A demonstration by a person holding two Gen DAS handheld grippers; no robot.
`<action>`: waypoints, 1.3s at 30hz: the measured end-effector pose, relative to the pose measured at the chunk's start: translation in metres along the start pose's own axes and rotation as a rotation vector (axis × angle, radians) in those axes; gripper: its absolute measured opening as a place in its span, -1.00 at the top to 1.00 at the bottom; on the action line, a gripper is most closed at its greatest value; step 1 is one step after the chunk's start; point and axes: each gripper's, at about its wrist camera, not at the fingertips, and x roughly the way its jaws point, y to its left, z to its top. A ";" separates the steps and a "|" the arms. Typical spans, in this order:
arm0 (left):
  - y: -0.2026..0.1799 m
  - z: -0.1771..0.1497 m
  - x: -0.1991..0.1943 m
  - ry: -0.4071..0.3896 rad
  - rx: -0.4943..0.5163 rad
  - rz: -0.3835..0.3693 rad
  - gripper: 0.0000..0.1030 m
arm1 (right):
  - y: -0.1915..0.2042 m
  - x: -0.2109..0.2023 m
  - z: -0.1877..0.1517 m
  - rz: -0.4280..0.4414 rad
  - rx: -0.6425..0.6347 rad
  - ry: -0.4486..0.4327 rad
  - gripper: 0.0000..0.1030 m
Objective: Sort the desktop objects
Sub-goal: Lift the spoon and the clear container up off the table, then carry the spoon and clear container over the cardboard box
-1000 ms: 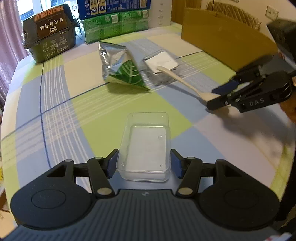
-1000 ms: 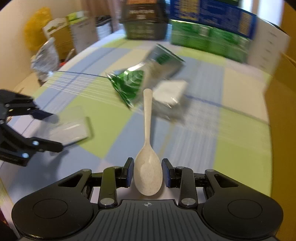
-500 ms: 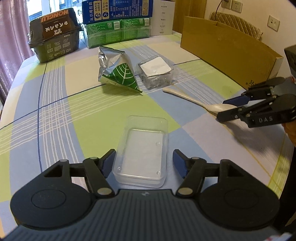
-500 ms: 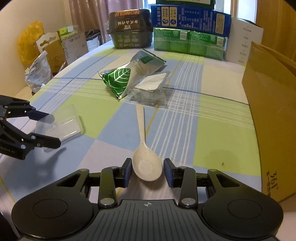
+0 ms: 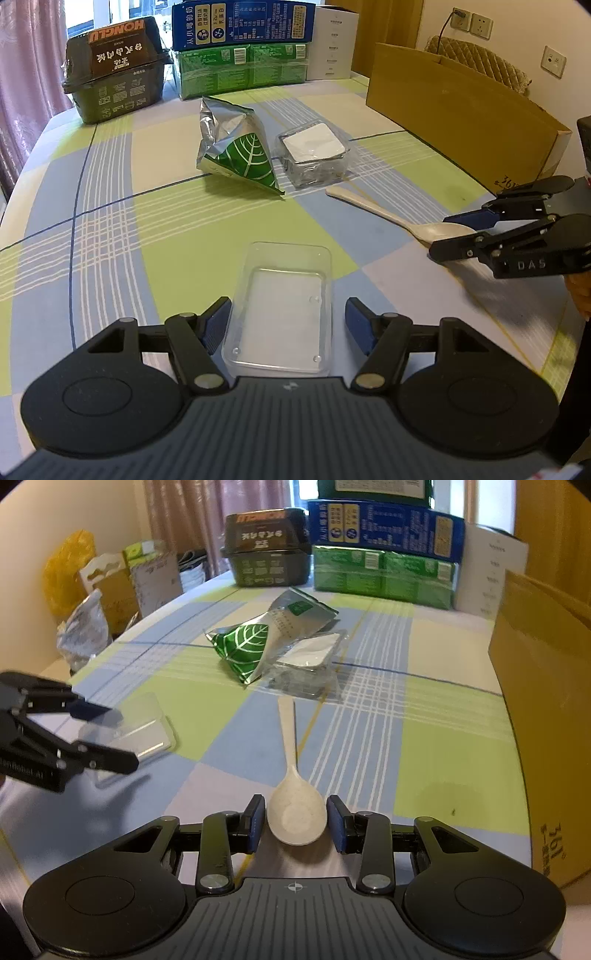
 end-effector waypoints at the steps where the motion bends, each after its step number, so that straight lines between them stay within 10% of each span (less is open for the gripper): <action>1: 0.000 0.000 0.000 0.002 -0.002 -0.001 -0.22 | 0.002 0.000 -0.001 -0.003 -0.016 0.000 0.32; 22: -0.006 0.004 -0.006 0.026 0.012 0.041 0.01 | 0.004 -0.010 0.003 -0.039 -0.049 -0.041 0.43; 39: -0.058 0.052 -0.077 -0.071 -0.045 0.090 0.01 | -0.017 -0.110 0.023 -0.096 0.116 -0.154 0.43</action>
